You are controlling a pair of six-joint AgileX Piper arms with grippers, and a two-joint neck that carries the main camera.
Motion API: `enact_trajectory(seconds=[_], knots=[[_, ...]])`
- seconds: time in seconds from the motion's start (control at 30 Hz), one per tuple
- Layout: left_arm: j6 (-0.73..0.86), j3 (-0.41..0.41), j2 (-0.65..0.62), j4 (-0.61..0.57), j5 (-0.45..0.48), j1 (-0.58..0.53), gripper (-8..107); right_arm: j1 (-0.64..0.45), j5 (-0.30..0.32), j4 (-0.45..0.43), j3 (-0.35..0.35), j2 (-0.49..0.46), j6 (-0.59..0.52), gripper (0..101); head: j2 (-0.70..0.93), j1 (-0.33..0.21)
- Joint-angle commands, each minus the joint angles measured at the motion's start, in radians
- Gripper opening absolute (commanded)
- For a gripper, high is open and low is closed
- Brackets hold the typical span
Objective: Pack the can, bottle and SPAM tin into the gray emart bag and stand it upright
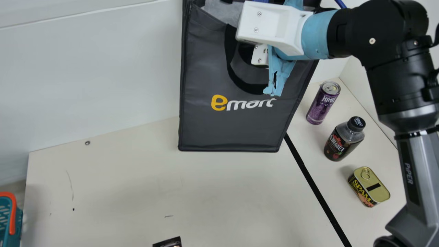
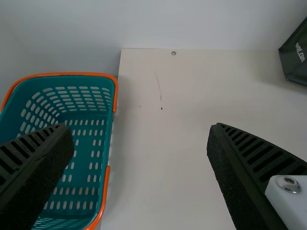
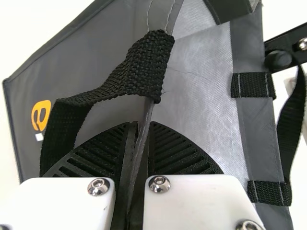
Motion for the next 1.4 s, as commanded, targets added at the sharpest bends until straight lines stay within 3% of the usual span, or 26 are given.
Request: enact_trajectory(seconds=[0.0, 1.37], knots=[[0.0, 0.0, 0.0, 0.0, 0.0, 0.0, 90, 0.007, -0.002, -0.009, 0.007, -0.015, 0.004, 0, -0.001, -0.023], [0.0, 0.0, 0.0, 0.0, 0.0, 0.0, 90, 0.256, -0.002, -0.141, 0.204, -0.314, 0.006, 0, -0.001, -0.023]])
